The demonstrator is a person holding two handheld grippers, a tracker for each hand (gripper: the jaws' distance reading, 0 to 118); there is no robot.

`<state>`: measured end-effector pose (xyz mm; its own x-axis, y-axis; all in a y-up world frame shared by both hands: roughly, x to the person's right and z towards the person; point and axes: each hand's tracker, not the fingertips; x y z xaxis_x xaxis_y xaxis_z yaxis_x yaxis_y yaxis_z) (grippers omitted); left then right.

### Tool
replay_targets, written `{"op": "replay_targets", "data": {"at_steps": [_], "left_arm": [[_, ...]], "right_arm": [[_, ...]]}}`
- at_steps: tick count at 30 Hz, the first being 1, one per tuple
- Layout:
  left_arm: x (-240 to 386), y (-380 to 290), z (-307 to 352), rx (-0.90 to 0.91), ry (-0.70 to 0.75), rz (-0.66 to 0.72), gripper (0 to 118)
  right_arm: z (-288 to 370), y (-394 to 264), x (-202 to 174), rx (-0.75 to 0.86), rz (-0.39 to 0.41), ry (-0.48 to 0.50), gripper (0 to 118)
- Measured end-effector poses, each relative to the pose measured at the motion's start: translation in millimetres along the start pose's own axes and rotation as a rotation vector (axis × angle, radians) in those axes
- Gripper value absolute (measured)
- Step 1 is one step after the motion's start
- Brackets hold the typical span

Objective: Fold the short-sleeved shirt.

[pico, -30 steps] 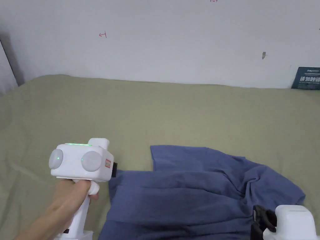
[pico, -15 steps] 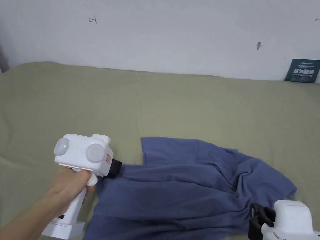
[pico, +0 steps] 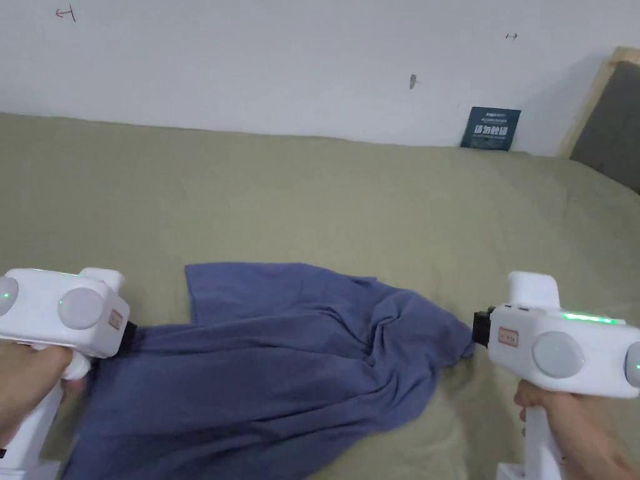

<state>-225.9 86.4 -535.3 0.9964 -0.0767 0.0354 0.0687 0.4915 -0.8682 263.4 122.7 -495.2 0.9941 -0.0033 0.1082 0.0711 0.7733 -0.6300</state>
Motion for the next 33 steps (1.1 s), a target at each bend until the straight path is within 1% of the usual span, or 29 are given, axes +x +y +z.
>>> {"op": "replay_targets", "data": {"at_steps": [3, 4, 6, 7, 8, 9, 10, 11, 12, 13, 14, 15, 16, 17, 18, 19, 20, 21, 22, 23, 26, 28, 32, 33], "left_arm": [[-3.0, -1.3, 0.2, 0.005, -0.015, 0.016, 4], [-3.5, -1.9, -0.5, 0.005, -0.019, 0.019, 4], [-3.8, -3.1, -2.0, 0.007, -0.026, 0.033, 4], [-5.3, -2.1, -3.7, 0.006, -0.030, 0.039, 4], [-6.2, -1.9, -4.5, 0.007, -0.033, 0.044, 4], [-6.6, -1.8, -4.6, 0.008, -0.035, 0.046, 4], [-7.1, -1.7, -4.7, 0.009, -0.038, 0.049, 4], [-8.7, -2.1, -4.8, 0.011, -0.043, 0.053, 4], [-9.6, -2.1, -4.9, 0.012, -0.047, 0.058, 4], [-10.3, -2.0, -5.2, 0.013, -0.050, 0.064, 4], [-10.5, -1.9, -5.5, 0.013, -0.052, 0.068, 4], [-9.8, -3.1, -3.9, 0.016, -0.052, 0.071, 4], [-9.2, -3.8, -2.9, 0.018, -0.051, 0.073, 4], [-8.1, -4.5, -0.9, 0.023, -0.047, 0.076, 4], [-7.6, -4.6, 1.0, 0.027, -0.045, 0.079, 4], [-8.3, -4.5, 3.9, 0.033, -0.043, 0.083, 4], [-10.7, -4.5, 9.0, 0.043, -0.045, 0.095, 4], [-13.3, -4.7, 15.8, 0.062, -0.045, 0.121, 4], [-16.0, -5.0, 23.0, 0.075, -0.047, 0.152, 4], [-20.8, -5.4, 34.5, 0.090, -0.068, 0.167, 4], [-31.9, -3.3, 75.9, 0.161, -0.036, 0.153, 4], [-39.7, -2.1, 107.9, 0.210, -0.001, 0.138, 4], [-61.5, 1.7, 178.1, 0.301, 0.021, 0.168, 4], [-65.4, 2.3, 195.2, 0.333, 0.058, 0.165, 4]], "right_arm": [[-29.6, 12.7, 12.1, -0.084, -0.030, 0.028, 0], [-38.8, 16.2, 14.4, -0.100, -0.025, 0.022, 0], [-52.6, 19.0, 16.7, -0.142, -0.015, 0.054, 1], [-57.9, 20.2, 16.5, -0.159, -0.015, 0.055, 1], [-64.1, 20.1, 15.3, -0.185, -0.006, 0.046, 3], [-69.7, 20.3, 15.2, -0.199, 0.001, 0.047, 19], [-77.4, 18.1, 15.5, -0.241, 0.007, 0.058, 72], [-85.9, 15.5, 15.1, -0.285, 0.013, 0.055, 113], [-98.2, 17.1, 13.0, -0.263, 0.048, 0.046, 116], [-108.6, 16.4, 11.8, -0.264, 0.057, 0.012, 105], [-117.3, 13.3, 10.3, -0.275, 0.067, 0.009, 99], [-124.6, 10.2, 9.1, -0.288, 0.078, 0.004, 98], [-115.6, 10.0, 4.2, -0.294, 0.091, 0.003, 93], [-115.2, 8.2, 1.9, -0.295, 0.082, 0.021, 83], [-114.3, 8.5, 0.0, -0.283, 0.076, 0.014, 76], [-112.5, 11.2, -1.3, -0.278, 0.076, 0.011, 62], [-91.4, 11.4, -2.3, -0.245, 0.065, 0.073, 30], [-82.0, 11.2, -2.5, -0.222, 0.061, 0.045, 8], [-73.5, 13.6, -0.6, -0.183, 0.040, 0.025, 8], [-63.9, 16.4, 2.9, -0.160, 0.031, 0.060, 8], [-14.8, 29.3, 11.2, -0.097, 0.060, 0.061, 8], [17.6, 42.7, 15.9, -0.062, 0.065, 0.071, 8], [76.3, 61.4, 18.5, 0.031, 0.084, 0.095, 8], [90.1, 65.4, 17.4, 0.056, 0.092, 0.094, 8]]}}
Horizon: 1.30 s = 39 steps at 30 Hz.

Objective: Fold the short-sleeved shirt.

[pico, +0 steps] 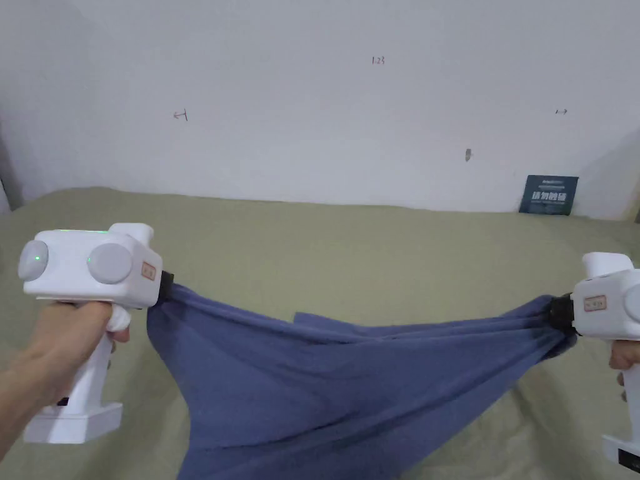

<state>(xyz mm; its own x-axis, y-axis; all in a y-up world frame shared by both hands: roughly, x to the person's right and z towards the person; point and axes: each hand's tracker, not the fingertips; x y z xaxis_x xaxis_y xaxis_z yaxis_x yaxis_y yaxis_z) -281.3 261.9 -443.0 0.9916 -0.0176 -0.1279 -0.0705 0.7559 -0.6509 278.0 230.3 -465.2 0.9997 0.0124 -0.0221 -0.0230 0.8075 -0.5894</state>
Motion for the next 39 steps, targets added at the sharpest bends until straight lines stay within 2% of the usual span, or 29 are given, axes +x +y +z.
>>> {"op": "replay_targets", "data": {"at_steps": [8, 10, 15, 17, 18, 22, 23, 25, 28, 30, 31, 34, 39], "left_arm": [[-25.4, 51.1, 95.4, 0.165, 0.077, 0.002, 4], [-24.5, 64.2, 105.9, 0.195, 0.096, -0.011, 4], [-14.6, 104.9, 108.1, 0.254, 0.111, 0.028, 4], [-4.3, 122.1, 101.8, 0.274, 0.139, 0.026, 4], [0.5, 130.9, 95.5, 0.287, 0.162, 0.026, 4], [16.3, 164.6, 71.8, 0.309, 0.203, 0.021, 4], [20.3, 173.8, 64.7, 0.310, 0.219, 0.000, 4], [25.7, 189.7, 50.4, 0.322, 0.252, -0.023, 4], [26.2, 214.6, 19.1, 0.338, 0.267, -0.012, 4], [26.3, 230.9, -3.3, 0.337, 0.271, -0.005, 4], [26.9, 237.6, -12.5, 0.340, 0.269, -0.008, 4], [30.0, 255.5, -41.5, 0.340, 0.286, -0.001, 4], [32.8, 259.9, -90.5, 0.347, 0.329, 0.007, 4]], "right_arm": [[82.6, 60.7, -8.7, 0.152, 0.036, 0.003, 8], [99.0, 75.2, -13.1, 0.212, 0.067, -0.033, 8], [95.3, 125.1, -11.5, 0.272, 0.009, -0.078, 8], [89.9, 145.0, -11.9, 0.304, -0.018, -0.101, 8], [94.0, 120.7, -8.4, 0.290, -0.012, -0.096, 8], [66.9, 153.2, 2.3, 0.303, -0.019, -0.143, 8], [42.1, 206.6, -2.8, 0.322, -0.015, -0.170, 8], [26.9, 228.3, -5.3, 0.326, -0.026, -0.165, 8], [-8.9, 256.3, -7.0, 0.344, 0.014, -0.164, 8], [-27.0, 270.2, -12.7, 0.352, 0.009, -0.167, 8], [-28.3, 271.0, -17.8, 0.355, -0.003, -0.177, 8], [-43.8, 278.8, -32.0, 0.389, 0.033, -0.210, 8], [-96.4, 281.4, -43.3, 0.353, 0.017, -0.211, 8]]}}
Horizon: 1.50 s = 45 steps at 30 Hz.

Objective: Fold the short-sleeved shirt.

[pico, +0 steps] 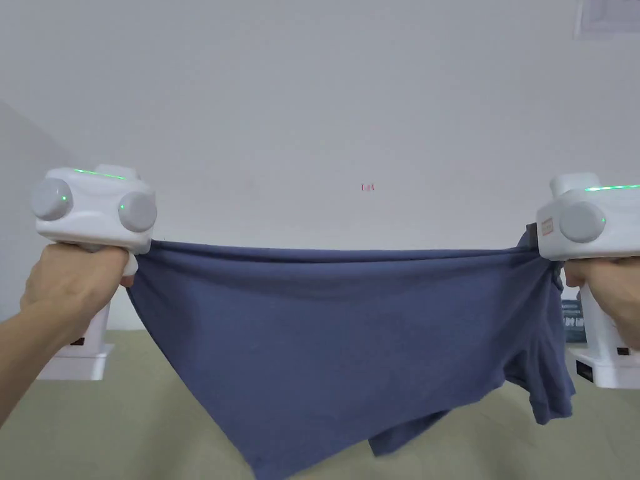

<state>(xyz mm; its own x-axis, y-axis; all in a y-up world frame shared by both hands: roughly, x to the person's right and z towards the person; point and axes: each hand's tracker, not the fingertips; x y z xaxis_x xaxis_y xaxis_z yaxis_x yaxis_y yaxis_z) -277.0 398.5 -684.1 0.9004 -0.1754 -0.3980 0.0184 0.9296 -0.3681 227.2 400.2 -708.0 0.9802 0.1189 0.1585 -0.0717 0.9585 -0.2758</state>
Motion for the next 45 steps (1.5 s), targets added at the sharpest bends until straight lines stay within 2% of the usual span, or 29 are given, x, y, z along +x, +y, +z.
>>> {"op": "replay_targets", "data": {"at_steps": [3, 5, 9, 13, 19, 21, 24, 32, 38, 45], "left_arm": [[9.4, -26.0, -24.4, -0.026, 0.002, -0.009, 4], [10.9, -50.1, -34.6, -0.065, -0.074, 0.075, 4], [25.2, -111.1, -49.5, -0.145, -0.071, -0.051, 4], [19.5, -158.9, -38.3, -0.209, -0.113, -0.046, 4], [-13.5, -202.4, 35.9, -0.212, -0.146, -0.067, 4], [-26.9, -214.7, 65.0, -0.227, -0.169, -0.058, 4], [-48.0, -238.5, 112.0, -0.242, -0.188, -0.077, 4], [-100.5, -342.8, 222.4, -0.337, -0.258, -0.082, 4], [-113.7, -408.7, 232.5, -0.485, -0.279, -0.055, 4], [-113.6, -421.4, 222.3, -0.540, -0.286, -0.028, 4]], "right_arm": [[-25.3, -29.7, -9.3, -0.035, -0.015, 0.010, 8], [-41.6, -53.7, -14.6, -0.067, 0.006, 0.009, 8], [-49.0, -116.0, -18.7, -0.153, 0.064, -0.006, 8], [-35.6, -166.5, -5.8, -0.238, -0.004, 0.034, 8], [38.0, -211.7, 23.0, -0.246, 0.008, 0.074, 8], [84.1, -227.0, 39.0, -0.256, -0.019, 0.107, 8], [136.4, -246.4, 50.6, -0.279, -0.012, 0.112, 8], [267.9, -328.9, 84.4, -0.345, -0.043, 0.144, 8], [285.9, -386.0, 86.7, -0.433, -0.063, 0.139, 8], [265.6, -420.2, 88.5, -0.522, -0.069, 0.119, 8]]}}
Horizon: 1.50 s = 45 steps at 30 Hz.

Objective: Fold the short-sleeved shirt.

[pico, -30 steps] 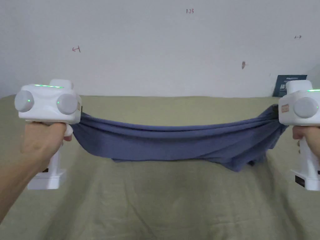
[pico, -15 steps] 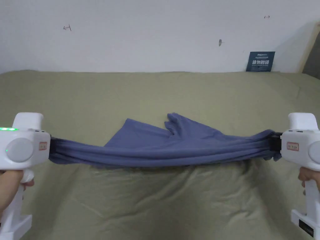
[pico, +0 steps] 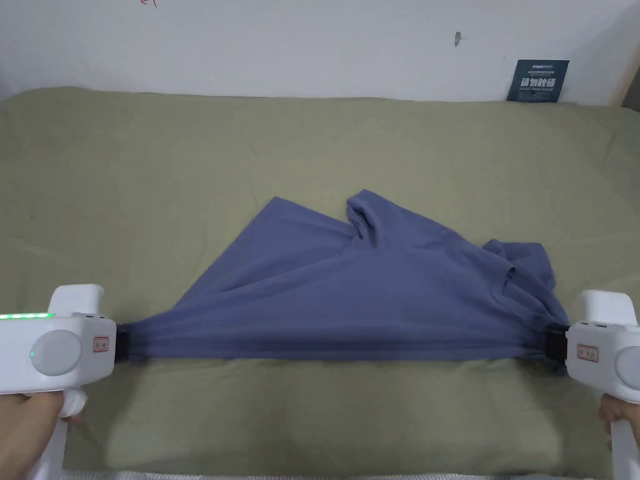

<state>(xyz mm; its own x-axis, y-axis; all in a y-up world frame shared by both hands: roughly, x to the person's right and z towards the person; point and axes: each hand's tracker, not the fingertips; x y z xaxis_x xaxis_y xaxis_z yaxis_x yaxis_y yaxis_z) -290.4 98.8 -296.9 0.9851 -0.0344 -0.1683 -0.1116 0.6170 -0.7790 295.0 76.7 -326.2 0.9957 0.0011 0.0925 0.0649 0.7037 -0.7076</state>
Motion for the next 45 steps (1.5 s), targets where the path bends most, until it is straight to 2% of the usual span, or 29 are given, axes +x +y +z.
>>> {"op": "replay_targets", "data": {"at_steps": [2, 3, 4, 5, 6, 7, 8, 10, 12, 13, 14, 15, 16, 17, 18, 20, 22, 29, 30, 31, 32, 33, 34, 36, 40, 41, 42, 43, 45], "left_arm": [[1.3, 0.5, 1.4, 0.003, -0.001, -0.003, 5], [1.2, 1.1, 2.7, 0.012, 0.005, -0.008, 9], [1.1, 2.3, 4.8, 0.019, 0.012, -0.016, 42], [0.6, 3.2, 6.6, 0.022, 0.024, -0.025, 83], [-0.9, 1.7, 7.7, 0.026, 0.026, -0.025, 115], [-2.3, 0.2, 12.4, 0.049, 0.037, -0.010, 118], [-4.0, 0.4, 23.0, 0.106, 0.051, 0.016, 118], [-8.9, -1.0, 32.4, 0.103, 0.019, 0.046, 118], [-10.5, -5.3, 41.9, 0.119, -0.004, 0.080, 115], [-11.5, -7.8, 46.0, 0.116, -0.018, 0.081, 110], [-13.8, -11.8, 48.8, 0.134, -0.020, 0.098, 100], [-15.7, -14.9, 50.0, 0.136, -0.023, 0.107, 75], [-18.8, -18.7, 48.8, 0.130, -0.021, 0.129, 13], [-24.2, -25.2, 49.3, 0.135, -0.025, 0.157, 0], [-28.2, -29.1, 48.3, 0.118, -0.036, 0.159, 0], [-36.8, -38.6, 49.2, 0.102, -0.043, 0.171, 0], [-43.7, -39.2, 45.8, 0.082, -0.019, 0.156, 0], [-61.1, -7.1, 15.1, 0.051, -0.136, 0.165, 2], [-56.3, -1.7, 11.7, 0.049, -0.136, 0.156, 17], [-53.7, 4.1, 4.4, 0.025, -0.168, 0.120, 66], [-51.8, 8.3, -5.5, -0.012, -0.175, 0.100, 104], [-49.1, 10.7, -12.8, -0.011, -0.157, 0.103, 118], [-43.3, 14.1, -18.3, 0.010, -0.135, 0.081, 118], [-39.1, 20.1, -31.1, -0.019, -0.106, 0.054, 115], [-30.7, 23.0, -39.1, -0.026, -0.111, 0.028, 92], [-30.2, 23.4, -40.4, -0.032, -0.124, 0.017, 65], [-27.7, 21.5, -39.8, -0.039, -0.138, 0.021, 25], [-25.8, 21.3, -37.9, -0.061, -0.170, 0.034, 3], [-22.3, 18.9, -36.4, -0.073, -0.164, 0.007, 3]], "right_arm": [[-1.6, 0.3, 2.8, -0.008, -0.018, 0.013, 8], [4.7, 0.1, 1.8, -0.004, -0.027, 0.025, 12], [8.7, 1.5, 2.8, 0.003, -0.041, 0.029, 33], [13.9, 5.5, 4.1, 0.007, -0.060, 0.030, 68], [17.0, 8.5, 4.4, 0.008, -0.073, 0.032, 106], [25.3, 9.3, -1.3, 0.007, -0.074, 0.035, 115], [39.8, 15.8, -6.1, 0.135, -0.082, 0.064, 113], [51.2, 19.9, -25.5, 0.084, 0.003, 0.071, 110], [62.8, 12.9, -54.4, 0.141, 0.045, 0.111, 112], [67.3, 11.1, -71.3, 0.142, 0.079, 0.148, 109], [71.1, 8.8, -86.8, 0.153, 0.102, 0.165, 102], [62.5, 6.7, -92.2, 0.177, 0.104, 0.191, 86], [58.8, 3.5, -105.2, 0.189, 0.121, 0.201, 43], [55.1, -4.2, -118.9, 0.207, 0.135, 0.232, 0], [52.7, -7.9, -124.5, 0.198, 0.121, 0.230, 0], [61.1, -13.3, -150.7, 0.180, 0.147, 0.302, 0], [61.2, -19.4, -164.6, 0.186, 0.154, 0.316, 0], [56.2, -14.3, -185.4, 0.160, 0.159, 0.337, 0], [54.8, -14.3, -186.7, 0.156, 0.165, 0.336, 0], [52.4, -13.4, -186.0, 0.153, 0.171, 0.333, 0], [50.8, -12.4, -186.2, 0.151, 0.176, 0.325, 0], [49.4, -11.5, -185.9, 0.149, 0.177, 0.324, 0], [47.9, -11.1, -185.9, 0.149, 0.175, 0.323, 0], [47.0, -10.4, -184.9, 0.143, 0.177, 0.316, 0], [41.3, -11.4, -181.3, 0.129, 0.193, 0.303, 0], [39.6, -11.0, -179.4, 0.126, 0.193, 0.298, 0], [38.4, -10.1, -177.3, 0.125, 0.192, 0.297, 0], [36.2, -6.7, -173.8, 0.123, 0.188, 0.294, 0], [33.0, 2.2, -166.7, 0.118, 0.185, 0.301, 0]]}}
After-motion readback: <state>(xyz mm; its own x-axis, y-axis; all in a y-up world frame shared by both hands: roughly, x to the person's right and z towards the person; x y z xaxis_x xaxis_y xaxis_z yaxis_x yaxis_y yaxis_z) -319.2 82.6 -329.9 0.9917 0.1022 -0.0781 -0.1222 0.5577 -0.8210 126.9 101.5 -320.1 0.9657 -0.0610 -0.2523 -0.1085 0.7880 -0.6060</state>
